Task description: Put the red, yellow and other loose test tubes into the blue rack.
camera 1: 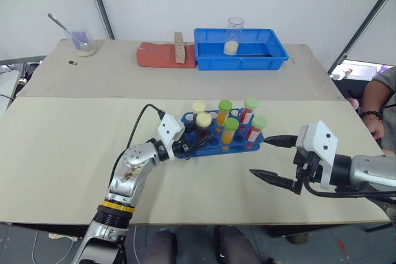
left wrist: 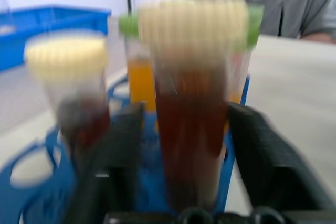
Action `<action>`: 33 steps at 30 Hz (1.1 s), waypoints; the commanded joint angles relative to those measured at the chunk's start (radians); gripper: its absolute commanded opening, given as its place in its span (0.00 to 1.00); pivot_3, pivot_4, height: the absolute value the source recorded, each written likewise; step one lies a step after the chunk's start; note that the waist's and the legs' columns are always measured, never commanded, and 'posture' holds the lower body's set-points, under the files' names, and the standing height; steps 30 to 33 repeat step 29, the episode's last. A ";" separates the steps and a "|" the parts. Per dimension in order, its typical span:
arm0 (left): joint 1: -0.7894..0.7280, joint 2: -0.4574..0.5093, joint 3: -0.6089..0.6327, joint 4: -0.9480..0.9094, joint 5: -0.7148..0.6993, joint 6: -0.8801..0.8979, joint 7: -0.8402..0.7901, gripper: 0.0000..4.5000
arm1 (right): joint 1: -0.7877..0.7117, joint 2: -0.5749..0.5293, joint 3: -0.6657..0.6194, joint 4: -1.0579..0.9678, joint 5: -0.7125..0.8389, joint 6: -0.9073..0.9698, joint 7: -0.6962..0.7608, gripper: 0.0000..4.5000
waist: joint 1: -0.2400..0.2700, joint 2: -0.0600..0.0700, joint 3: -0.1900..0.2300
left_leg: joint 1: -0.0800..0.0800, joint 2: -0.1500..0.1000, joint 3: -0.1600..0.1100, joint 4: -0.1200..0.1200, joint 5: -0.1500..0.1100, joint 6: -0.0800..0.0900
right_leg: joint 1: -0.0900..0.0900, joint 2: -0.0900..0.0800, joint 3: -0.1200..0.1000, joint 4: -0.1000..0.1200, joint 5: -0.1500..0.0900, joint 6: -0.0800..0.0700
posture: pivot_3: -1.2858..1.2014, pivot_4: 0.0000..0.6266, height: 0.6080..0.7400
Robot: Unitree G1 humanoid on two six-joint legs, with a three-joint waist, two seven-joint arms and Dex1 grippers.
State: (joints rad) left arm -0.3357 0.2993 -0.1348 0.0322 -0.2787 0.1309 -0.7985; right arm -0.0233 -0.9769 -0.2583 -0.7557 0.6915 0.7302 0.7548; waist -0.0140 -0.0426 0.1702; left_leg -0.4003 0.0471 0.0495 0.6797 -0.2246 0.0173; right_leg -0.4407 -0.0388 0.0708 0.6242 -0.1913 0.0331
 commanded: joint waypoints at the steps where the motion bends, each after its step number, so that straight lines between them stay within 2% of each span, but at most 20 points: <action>1: 0.006 0.016 0.025 -0.042 -0.014 -0.006 -0.004 0.99 | -0.024 0.002 -0.040 0.000 0.014 0.007 -0.014 1.00 | 0.002 0.000 0.000 | 0.000 0.000 0.000 0.000 0.000 0.000 | 0.000 0.000 0.000 0.000 0.000 0.000 | 0.52 0.24 1.00; 5: 0.044 0.093 0.051 -0.114 -0.012 0.008 -0.021 0.99 | -0.039 -0.004 -0.053 0.028 0.007 0.012 -0.024 1.00 | -0.001 0.000 0.000 | 0.000 0.000 0.000 0.000 0.000 0.000 | 0.000 -0.001 0.000 -0.001 0.000 0.000 | 0.52 0.24 1.00; 9: 0.085 0.213 0.107 -0.208 -0.037 0.081 -0.049 0.99 | -0.025 -0.026 -0.079 0.074 -0.017 -0.024 0.025 1.00 | -0.002 0.000 0.000 | 0.000 0.001 0.000 -0.002 0.000 0.000 | -0.001 -0.001 0.000 -0.001 -0.001 -0.001 | 0.52 0.24 1.00; 12: 0.117 0.354 0.195 -0.282 -0.059 0.212 -0.052 0.99 | -0.005 -0.057 -0.097 0.146 -0.084 -0.130 0.121 1.00 | -0.002 0.000 0.000 | -0.001 0.001 0.001 -0.002 0.000 0.000 | -0.002 0.000 -0.001 -0.001 -0.001 -0.002 | 0.52 0.24 1.00; 15: 0.208 0.512 0.299 -0.326 -0.038 0.257 -0.079 0.99 | 0.001 -0.083 -0.112 0.252 -0.138 -0.262 0.238 1.00 | -0.005 0.000 0.000 | 0.000 0.002 0.002 -0.003 0.000 0.000 | -0.003 -0.001 -0.001 -0.001 -0.002 -0.002 | 0.52 0.24 1.00; 18: 0.333 0.599 0.407 -0.376 -0.041 0.262 -0.112 0.99 | -0.006 -0.141 -0.118 0.368 -0.166 -0.325 0.357 1.00 | -0.006 0.000 0.001 | 0.001 0.002 0.004 -0.005 0.000 0.000 | -0.005 -0.003 -0.001 -0.001 -0.002 -0.003 | 0.52 0.24 1.00; 23: 0.441 0.620 0.496 -0.424 -0.062 0.285 -0.112 0.99 | -0.066 -0.182 -0.091 0.497 -0.184 -0.376 0.449 1.00 | 0.004 0.001 0.001 | -0.003 0.002 0.006 -0.006 0.000 0.000 | -0.012 -0.005 -0.001 0.000 -0.003 -0.004 | 0.52 0.24 1.00; 33: 0.456 0.602 0.505 -0.454 -0.078 0.308 -0.102 0.99 | -0.137 -0.177 -0.040 0.544 -0.213 -0.386 0.483 1.00 | 0.001 0.001 0.001 | -0.005 0.002 0.008 -0.006 0.000 0.000 | -0.015 -0.005 -0.001 0.002 -0.002 -0.004 | 0.52 0.24 1.00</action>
